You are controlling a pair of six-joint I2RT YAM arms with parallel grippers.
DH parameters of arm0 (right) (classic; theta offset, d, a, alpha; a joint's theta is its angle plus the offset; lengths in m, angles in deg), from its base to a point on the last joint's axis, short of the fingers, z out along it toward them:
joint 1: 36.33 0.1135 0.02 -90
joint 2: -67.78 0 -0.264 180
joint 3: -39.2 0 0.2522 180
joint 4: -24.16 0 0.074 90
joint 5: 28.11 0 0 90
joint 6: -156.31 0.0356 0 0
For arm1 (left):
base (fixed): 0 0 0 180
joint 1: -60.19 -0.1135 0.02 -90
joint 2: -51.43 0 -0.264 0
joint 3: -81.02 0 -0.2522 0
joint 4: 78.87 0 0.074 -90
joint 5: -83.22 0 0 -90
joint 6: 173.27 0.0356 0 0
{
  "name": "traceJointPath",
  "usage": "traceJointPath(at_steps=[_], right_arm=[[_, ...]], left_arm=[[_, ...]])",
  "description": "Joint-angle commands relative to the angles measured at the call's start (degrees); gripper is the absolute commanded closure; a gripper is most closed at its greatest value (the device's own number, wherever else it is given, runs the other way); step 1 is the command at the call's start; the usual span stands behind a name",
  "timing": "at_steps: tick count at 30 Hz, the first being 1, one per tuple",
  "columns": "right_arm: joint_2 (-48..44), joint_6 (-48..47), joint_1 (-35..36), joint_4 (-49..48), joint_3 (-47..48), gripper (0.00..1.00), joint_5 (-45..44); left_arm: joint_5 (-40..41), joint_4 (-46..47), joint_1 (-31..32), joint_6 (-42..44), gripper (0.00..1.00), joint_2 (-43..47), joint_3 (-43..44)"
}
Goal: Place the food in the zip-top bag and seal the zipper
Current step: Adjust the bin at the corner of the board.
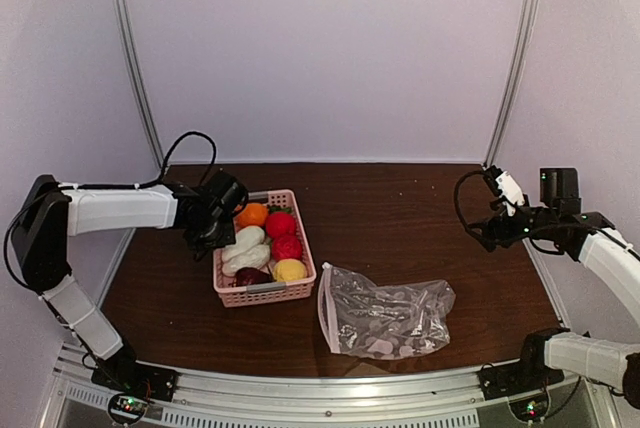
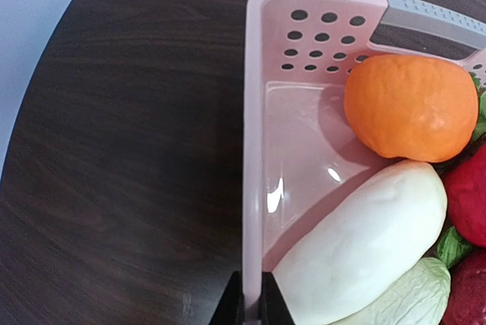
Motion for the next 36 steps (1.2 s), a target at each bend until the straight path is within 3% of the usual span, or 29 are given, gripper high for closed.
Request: traceJointPath(at_steps=[1, 14, 16, 19, 21, 27, 32, 36], right_arm=[[0.2, -0.2, 0.4, 0.9, 0.2, 0.03, 0.8], [0.2, -0.1, 0.4, 0.4, 0.0, 0.03, 0.0], [0.3, 0.0, 0.4, 0.4, 0.0, 0.03, 0.1], [0.4, 0.0, 0.4, 0.4, 0.1, 0.03, 0.1], [0.4, 0.1, 0.4, 0.4, 0.0, 0.03, 0.2], [1.0, -0.1, 0.4, 0.3, 0.0, 0.03, -0.1], [1.8, -1.1, 0.4, 0.9, 0.4, 0.03, -0.5], [0.6, -11.5, 0.4, 11.5, 4.6, 0.03, 6.2]], left_arm=[[2.5, 4.2, -3.1, 10.7, 1.0, -2.2, 3.5], [-3.7, 13.3, -7.5, 28.0, 0.99, -9.3, 10.0], [-4.7, 13.1, -7.6, 28.5, 0.85, -9.7, 11.0], [-5.3, 10.0, -7.6, 28.4, 0.5, -9.7, 13.5], [-7.4, 9.3, -7.5, 28.2, 0.43, -6.8, 14.1], [-19.0, 16.4, -1.4, 36.2, 0.38, 7.2, 9.1], [-28.8, 12.6, 7.1, 42.0, 0.39, 11.8, 7.9], [-36.2, 11.8, 13.8, 44.1, 0.43, 15.3, 3.6]])
